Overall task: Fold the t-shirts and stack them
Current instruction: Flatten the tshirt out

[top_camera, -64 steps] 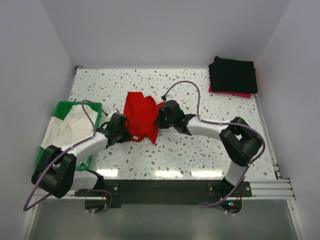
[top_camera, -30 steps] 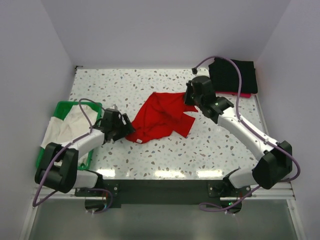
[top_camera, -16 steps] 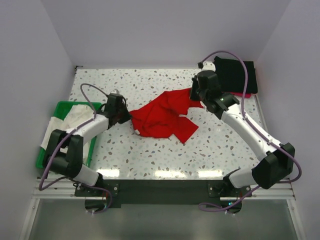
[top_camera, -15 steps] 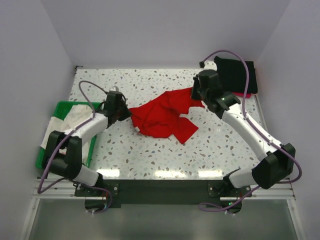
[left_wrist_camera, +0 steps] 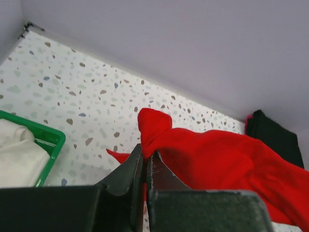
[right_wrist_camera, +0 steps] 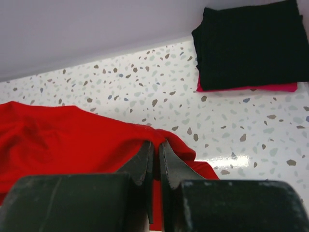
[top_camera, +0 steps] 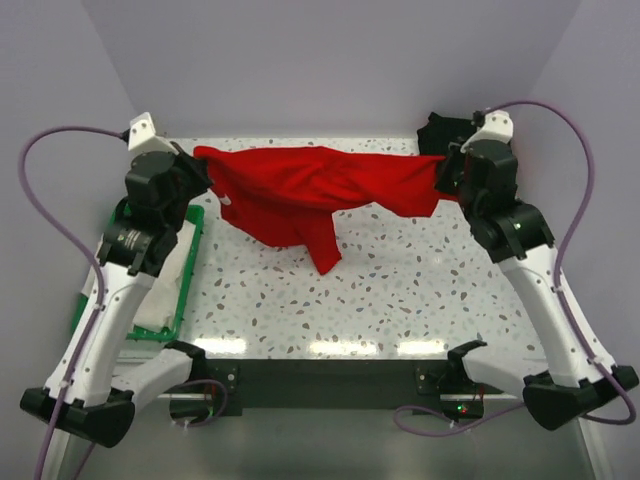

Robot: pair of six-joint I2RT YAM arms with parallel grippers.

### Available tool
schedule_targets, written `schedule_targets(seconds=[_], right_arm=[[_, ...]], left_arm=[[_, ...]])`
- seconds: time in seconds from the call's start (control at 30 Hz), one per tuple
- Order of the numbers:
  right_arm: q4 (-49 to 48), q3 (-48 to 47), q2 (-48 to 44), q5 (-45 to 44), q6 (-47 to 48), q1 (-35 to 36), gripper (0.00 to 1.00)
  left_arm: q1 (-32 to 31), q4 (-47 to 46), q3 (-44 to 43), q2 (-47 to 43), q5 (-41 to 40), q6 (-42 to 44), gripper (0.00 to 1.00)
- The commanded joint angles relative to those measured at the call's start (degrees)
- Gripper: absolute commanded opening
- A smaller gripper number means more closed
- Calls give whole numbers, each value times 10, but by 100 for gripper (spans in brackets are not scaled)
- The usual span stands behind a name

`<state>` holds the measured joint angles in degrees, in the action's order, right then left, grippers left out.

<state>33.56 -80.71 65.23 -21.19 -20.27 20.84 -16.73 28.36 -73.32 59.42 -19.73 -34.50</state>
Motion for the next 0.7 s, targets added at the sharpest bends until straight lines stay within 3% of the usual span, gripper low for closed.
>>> schedule_targets(seconds=[0.0, 0.27, 0.43, 0.53, 0.57, 0.63, 0.67], right_arm=[[33, -33, -52, -34, 9, -4, 0], [71, -26, -130, -37, 1, -4, 0], [50, -9, -92, -41, 1, -3, 3], [26, -3, -26, -46, -3, -6, 16], [22, -10, 0, -44, -5, -9, 32], [12, -21, 73, -14, -17, -33, 53], [8, -31, 96, 1, -23, -47, 72]], left_arm=[[4, 49, -59, -47, -52, 40, 0], [4, 65, -141, -80, -44, 56, 0], [5, 26, -147, -1, -34, 72, 0], [18, -17, -167, 99, 12, 80, 0], [24, -35, -188, 129, 30, 80, 0], [42, -52, -213, 228, 79, 79, 0], [47, -65, -246, 297, 96, 82, 0]])
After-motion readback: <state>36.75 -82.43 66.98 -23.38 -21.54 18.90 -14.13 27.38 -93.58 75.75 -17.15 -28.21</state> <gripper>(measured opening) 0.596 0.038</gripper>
